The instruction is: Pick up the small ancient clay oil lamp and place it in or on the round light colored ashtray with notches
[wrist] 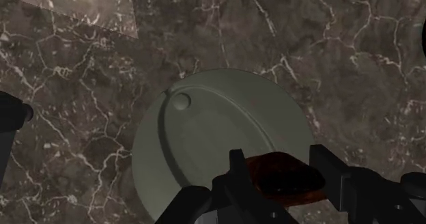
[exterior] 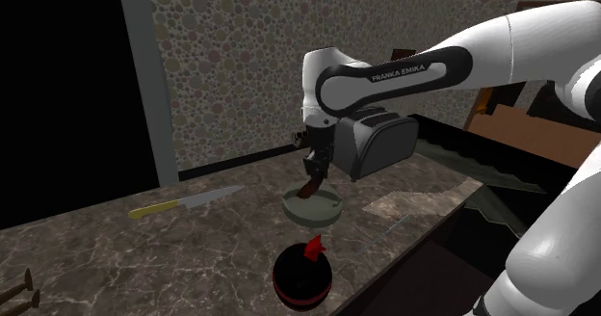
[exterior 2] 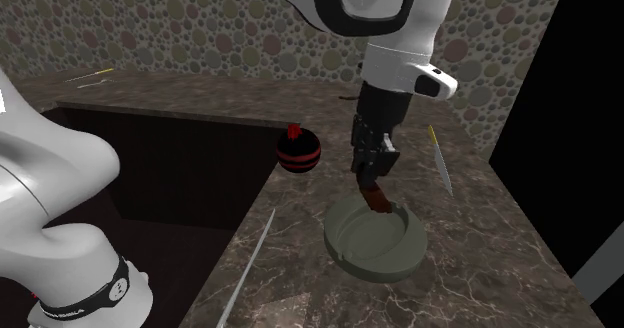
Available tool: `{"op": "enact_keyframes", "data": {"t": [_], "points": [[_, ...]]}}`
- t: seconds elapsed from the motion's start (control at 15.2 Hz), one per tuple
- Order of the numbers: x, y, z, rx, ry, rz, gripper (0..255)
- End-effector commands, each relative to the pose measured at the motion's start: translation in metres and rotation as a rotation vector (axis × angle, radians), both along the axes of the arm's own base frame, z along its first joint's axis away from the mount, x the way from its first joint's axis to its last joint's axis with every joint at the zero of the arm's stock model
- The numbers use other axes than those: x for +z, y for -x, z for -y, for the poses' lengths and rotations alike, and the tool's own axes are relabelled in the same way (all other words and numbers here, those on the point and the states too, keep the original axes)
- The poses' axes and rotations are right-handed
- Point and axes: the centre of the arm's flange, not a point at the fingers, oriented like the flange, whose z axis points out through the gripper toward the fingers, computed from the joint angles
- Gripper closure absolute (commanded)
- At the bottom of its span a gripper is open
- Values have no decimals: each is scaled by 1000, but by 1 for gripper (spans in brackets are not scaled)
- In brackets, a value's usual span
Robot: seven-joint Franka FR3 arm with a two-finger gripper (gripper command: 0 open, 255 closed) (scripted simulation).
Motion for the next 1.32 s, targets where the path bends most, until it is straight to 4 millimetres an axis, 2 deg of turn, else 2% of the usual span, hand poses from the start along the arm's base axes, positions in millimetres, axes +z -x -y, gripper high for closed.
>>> {"op": "enact_keyframes", "data": {"t": [0.0,0.99,1.25], "points": [[2,0,31,1,-1,0,255],[-77,0,31,1,-1,0,255],[-77,0,31,1,-1,0,255]]}}
